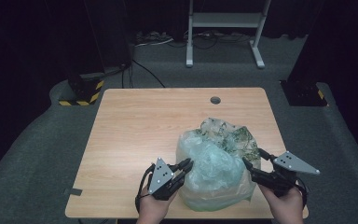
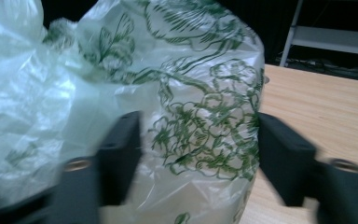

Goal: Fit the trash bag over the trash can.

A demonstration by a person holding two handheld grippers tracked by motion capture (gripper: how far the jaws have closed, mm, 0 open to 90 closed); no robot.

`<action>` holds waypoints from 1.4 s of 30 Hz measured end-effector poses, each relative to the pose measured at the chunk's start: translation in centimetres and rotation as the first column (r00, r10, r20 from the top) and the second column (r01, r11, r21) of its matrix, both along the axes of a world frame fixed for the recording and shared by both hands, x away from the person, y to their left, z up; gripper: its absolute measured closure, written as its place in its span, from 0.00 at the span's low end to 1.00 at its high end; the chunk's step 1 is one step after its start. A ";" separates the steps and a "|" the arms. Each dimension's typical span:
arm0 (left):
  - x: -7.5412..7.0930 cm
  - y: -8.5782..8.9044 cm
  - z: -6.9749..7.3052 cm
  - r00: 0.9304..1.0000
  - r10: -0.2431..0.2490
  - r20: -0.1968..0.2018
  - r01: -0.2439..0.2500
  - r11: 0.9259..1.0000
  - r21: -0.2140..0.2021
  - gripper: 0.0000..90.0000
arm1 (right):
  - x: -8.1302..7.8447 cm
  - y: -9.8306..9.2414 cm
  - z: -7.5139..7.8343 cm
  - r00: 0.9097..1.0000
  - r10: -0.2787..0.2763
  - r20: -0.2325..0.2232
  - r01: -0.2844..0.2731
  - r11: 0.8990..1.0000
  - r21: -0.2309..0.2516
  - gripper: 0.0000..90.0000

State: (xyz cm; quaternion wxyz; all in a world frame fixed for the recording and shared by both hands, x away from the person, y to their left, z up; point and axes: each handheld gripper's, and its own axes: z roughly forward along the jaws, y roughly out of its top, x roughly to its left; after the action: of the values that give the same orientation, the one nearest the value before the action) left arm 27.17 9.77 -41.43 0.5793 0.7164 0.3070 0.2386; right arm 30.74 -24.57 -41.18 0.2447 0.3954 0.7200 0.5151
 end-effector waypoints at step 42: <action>0.9 0.9 -9.3 0.961 0.135 -0.241 -0.077 0.969 0.234 1.00 | 0.2 -0.6 -8.7 0.975 -0.061 -0.213 0.019 0.981 -0.194 0.99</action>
State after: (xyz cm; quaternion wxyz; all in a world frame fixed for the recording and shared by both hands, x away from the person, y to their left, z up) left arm 28.08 10.64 -50.70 0.4373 0.7840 0.3882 0.2082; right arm 30.95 -25.19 -49.90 0.2113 0.4388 0.7803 0.3923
